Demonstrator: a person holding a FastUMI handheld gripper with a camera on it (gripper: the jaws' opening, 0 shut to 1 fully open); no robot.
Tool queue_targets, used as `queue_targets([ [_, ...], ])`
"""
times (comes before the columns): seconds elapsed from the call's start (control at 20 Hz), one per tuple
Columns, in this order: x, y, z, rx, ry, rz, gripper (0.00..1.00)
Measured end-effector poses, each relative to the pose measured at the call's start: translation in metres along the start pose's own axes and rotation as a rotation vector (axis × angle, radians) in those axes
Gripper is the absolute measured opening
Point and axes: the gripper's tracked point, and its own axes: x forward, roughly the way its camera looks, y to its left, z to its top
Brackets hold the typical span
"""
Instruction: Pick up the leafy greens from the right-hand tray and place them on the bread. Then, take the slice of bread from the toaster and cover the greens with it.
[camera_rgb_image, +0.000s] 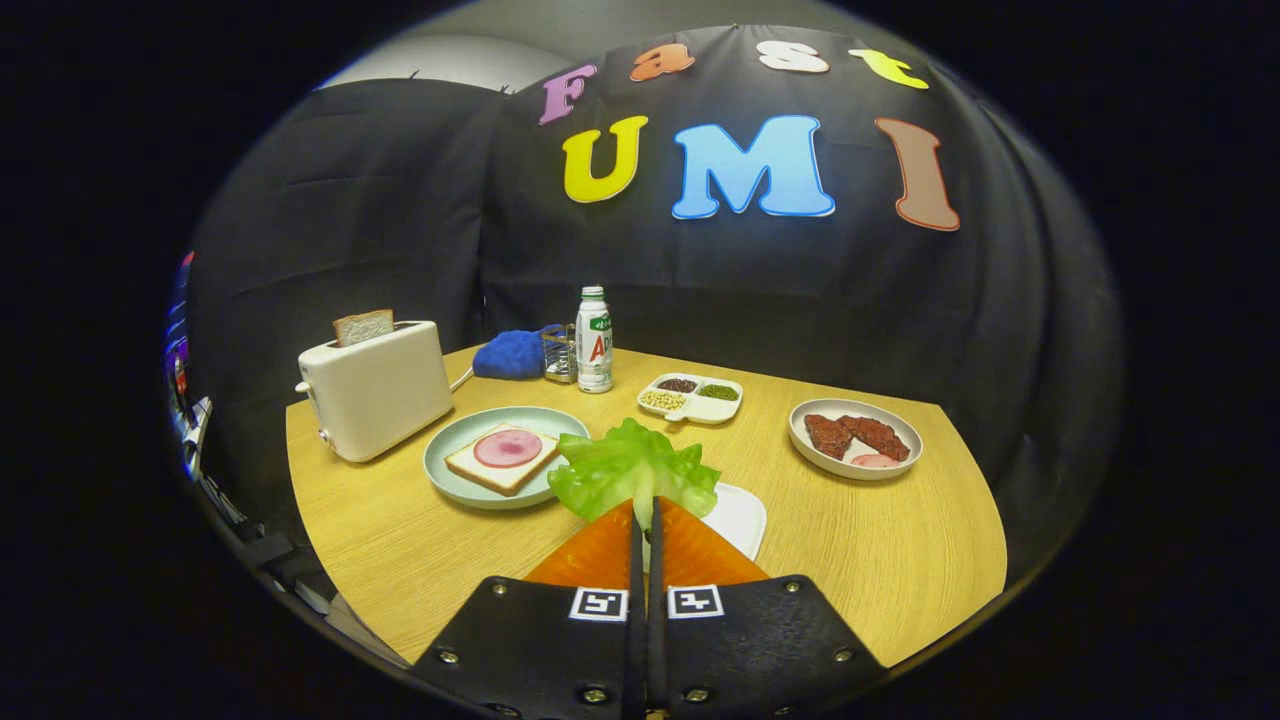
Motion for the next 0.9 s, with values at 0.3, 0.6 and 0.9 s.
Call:
queue_targets([
  [0.3, 0.008, 0.042, 0.02, -0.017, -0.041, 0.062, 0.01],
  [0.6, 0.045, 0.089, 0.028, -0.006, -0.042, 0.147, 0.01],
  [0.9, 0.089, 0.126, 0.025, -0.017, -0.005, 0.194, 0.01],
])
